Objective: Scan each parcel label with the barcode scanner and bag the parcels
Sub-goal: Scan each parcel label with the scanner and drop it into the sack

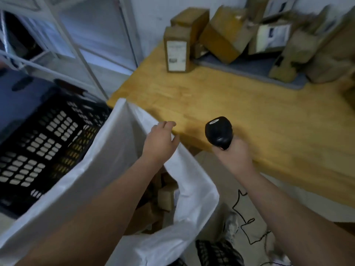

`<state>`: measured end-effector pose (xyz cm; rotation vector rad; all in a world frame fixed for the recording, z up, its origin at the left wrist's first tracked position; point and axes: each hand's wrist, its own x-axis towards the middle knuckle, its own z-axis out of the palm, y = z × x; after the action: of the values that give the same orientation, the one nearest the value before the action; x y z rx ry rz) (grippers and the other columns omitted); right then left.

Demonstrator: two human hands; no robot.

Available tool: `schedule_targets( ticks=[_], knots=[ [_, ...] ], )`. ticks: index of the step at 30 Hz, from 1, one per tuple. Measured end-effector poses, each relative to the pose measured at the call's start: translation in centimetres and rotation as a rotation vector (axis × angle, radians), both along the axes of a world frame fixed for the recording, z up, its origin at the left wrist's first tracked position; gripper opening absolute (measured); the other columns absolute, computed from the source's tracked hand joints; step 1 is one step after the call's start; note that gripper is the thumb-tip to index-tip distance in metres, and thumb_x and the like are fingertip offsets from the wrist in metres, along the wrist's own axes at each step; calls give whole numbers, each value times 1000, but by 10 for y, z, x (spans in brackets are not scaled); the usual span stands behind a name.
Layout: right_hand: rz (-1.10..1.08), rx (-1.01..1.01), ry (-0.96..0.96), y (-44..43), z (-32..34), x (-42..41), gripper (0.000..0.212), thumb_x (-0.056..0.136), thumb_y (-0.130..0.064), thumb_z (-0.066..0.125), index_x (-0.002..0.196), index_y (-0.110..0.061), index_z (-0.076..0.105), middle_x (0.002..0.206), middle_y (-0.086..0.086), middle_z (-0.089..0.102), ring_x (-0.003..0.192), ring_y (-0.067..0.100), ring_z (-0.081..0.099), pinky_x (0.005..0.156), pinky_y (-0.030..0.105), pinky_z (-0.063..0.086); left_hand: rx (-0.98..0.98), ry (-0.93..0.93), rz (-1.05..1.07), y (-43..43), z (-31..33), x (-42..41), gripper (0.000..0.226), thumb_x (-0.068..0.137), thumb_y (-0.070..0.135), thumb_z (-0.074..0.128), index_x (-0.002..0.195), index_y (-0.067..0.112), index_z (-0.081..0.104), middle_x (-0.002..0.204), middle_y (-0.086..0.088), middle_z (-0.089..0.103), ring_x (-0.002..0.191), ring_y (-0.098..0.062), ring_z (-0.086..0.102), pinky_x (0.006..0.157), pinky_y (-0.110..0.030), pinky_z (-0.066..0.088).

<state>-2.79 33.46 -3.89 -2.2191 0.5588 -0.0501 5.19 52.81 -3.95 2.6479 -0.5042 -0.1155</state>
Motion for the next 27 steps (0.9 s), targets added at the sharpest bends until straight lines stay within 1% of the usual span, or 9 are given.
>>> schedule_targets(
  ticks=[3,7,10,13,16,18,20,25,27],
  knots=[
    [-98,94,-62,-35,24,12,34,80,-10,67,58,-15,42,51,-2,42,48,12,41,47,26,29,-14,-12,-32,-42,23,15,44,98,26,51,139,13,47,137,-8,48,120,-27,48,95,-39,44],
    [-156,157,-129,-91,47,32,19,82,-7,65,68,-3,53,60,12,51,56,22,49,50,26,32,-13,-50,-82,-103,42,36,44,98,29,50,140,15,45,138,-5,47,124,-25,45,96,-36,43],
    [-198,181,-158,-139,59,47,20,81,-9,65,65,-9,53,59,8,53,61,24,56,54,26,38,-4,-52,-113,-152,50,51,45,98,30,50,140,15,44,138,-5,47,125,-24,44,98,-37,44],
    [-257,237,-186,-190,67,61,13,80,-11,65,71,-9,56,61,8,56,65,28,60,61,33,46,0,-56,-113,-208,54,68,45,98,32,50,140,15,45,138,-4,47,124,-25,45,98,-38,44],
    [-330,261,-200,-250,75,73,18,81,-9,64,65,-8,55,58,9,54,61,26,57,62,35,46,-10,-47,-121,-274,58,86,46,97,34,51,139,15,45,137,-5,47,124,-25,46,100,-38,43],
    [-343,254,-201,-274,79,78,24,81,-9,64,59,-8,53,58,13,54,60,28,55,61,36,44,-17,-42,-127,-303,59,94,48,97,36,52,139,14,45,137,-6,47,124,-25,45,101,-38,42],
    [-360,241,-203,-307,83,86,25,81,-11,66,61,-4,54,62,18,56,62,31,56,60,35,41,-14,-39,-145,-342,59,107,50,96,38,52,139,13,44,137,-6,46,125,-26,44,101,-38,41],
    [-384,217,-208,-365,89,102,19,83,-13,67,70,0,61,79,30,65,75,40,64,65,40,46,-1,-39,-151,-422,60,143,62,92,45,55,143,14,37,139,-11,38,127,-32,39,100,-42,40],
    [-385,228,-199,-378,87,105,18,83,-13,67,75,4,63,77,29,64,73,39,62,64,39,45,37,-48,-116,-450,64,160,75,89,55,55,147,15,28,145,-15,30,130,-36,33,104,-46,35]
  ],
)
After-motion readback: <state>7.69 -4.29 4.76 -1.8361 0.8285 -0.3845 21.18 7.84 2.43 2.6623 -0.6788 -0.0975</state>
